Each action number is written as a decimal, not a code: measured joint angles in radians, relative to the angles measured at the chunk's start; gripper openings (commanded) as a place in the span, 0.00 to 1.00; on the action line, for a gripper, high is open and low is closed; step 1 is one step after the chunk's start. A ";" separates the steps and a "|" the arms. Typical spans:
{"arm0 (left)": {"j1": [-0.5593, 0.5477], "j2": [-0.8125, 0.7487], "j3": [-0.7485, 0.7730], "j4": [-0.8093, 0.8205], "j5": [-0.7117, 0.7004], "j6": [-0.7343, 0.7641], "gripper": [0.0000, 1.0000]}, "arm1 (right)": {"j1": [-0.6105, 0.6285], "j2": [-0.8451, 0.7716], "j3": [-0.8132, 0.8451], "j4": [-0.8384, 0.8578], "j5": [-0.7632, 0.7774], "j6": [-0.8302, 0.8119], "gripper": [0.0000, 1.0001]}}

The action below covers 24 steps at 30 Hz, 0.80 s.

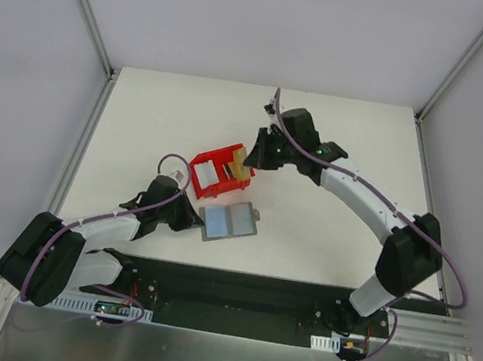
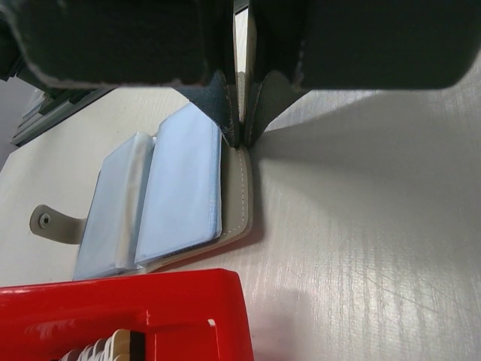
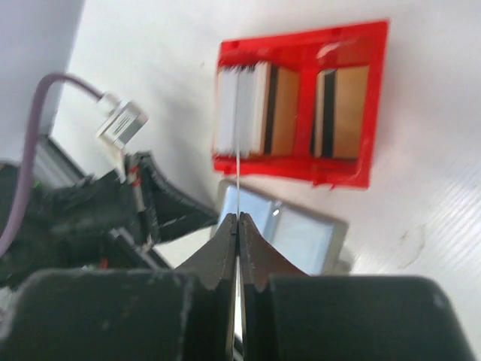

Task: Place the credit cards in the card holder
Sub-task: Insert the credit card into the card holder.

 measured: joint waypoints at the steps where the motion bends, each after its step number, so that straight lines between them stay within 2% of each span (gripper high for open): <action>1: 0.000 0.000 0.000 0.001 0.002 0.004 0.00 | 0.000 -0.053 -0.067 0.037 -0.019 0.021 0.00; 5: 0.000 -0.004 -0.005 0.005 0.006 0.017 0.00 | 0.017 -0.185 -0.311 0.166 -0.076 0.109 0.00; 10: 0.000 -0.008 -0.014 0.018 0.010 0.032 0.00 | 0.058 -0.161 -0.550 0.317 -0.124 0.223 0.01; 16: 0.000 -0.008 -0.022 0.029 0.015 0.032 0.00 | 0.077 -0.059 -0.602 0.440 -0.151 0.293 0.00; 24: 0.006 -0.006 -0.023 0.033 0.023 0.032 0.00 | 0.077 0.002 -0.612 0.555 -0.154 0.317 0.00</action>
